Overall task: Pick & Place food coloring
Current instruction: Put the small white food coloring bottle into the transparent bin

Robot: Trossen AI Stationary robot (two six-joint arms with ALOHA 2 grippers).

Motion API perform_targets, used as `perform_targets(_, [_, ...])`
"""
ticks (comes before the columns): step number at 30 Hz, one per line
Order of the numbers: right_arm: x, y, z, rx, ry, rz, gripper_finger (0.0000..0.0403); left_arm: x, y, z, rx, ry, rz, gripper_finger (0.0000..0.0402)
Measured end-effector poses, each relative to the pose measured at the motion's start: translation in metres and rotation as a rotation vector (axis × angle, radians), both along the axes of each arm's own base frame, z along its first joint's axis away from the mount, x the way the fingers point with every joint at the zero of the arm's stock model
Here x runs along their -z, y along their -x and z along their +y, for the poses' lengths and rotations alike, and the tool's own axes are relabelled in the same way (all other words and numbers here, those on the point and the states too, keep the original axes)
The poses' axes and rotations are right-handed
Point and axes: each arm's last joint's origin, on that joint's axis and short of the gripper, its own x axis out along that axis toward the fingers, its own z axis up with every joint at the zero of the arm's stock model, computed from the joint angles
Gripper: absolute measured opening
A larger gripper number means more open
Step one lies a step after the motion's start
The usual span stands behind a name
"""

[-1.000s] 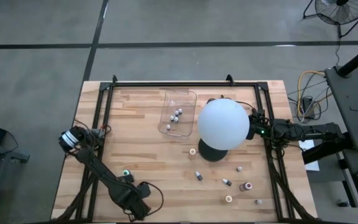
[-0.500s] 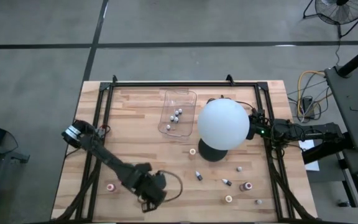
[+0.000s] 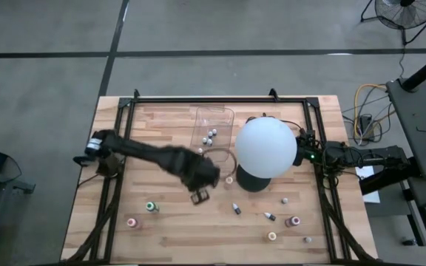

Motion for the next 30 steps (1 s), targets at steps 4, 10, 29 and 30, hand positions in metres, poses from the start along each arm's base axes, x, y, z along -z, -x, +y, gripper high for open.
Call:
perform_targets(4, [0.0,0.0,0.0,0.0,0.0,0.0,0.0302,-0.007,-0.005,0.035,-0.068,-0.024,-0.007,0.0027])
perform_targets(10, [0.0,0.0,0.0,0.0,0.0,0.0,0.0302,-0.011,-0.008,0.089,-0.116,-0.05,-0.011,0.0027])
perform_targets(29, [0.0,0.0,0.0,0.0,0.0,0.001,0.0302,-0.008,0.007,0.198,0.04,-0.165,0.017,0.0026])
perform_targets(30, [0.0,0.0,0.0,0.0,0.0,0.0,0.0302,-0.006,0.006,0.201,0.048,-0.168,0.022,0.0026])
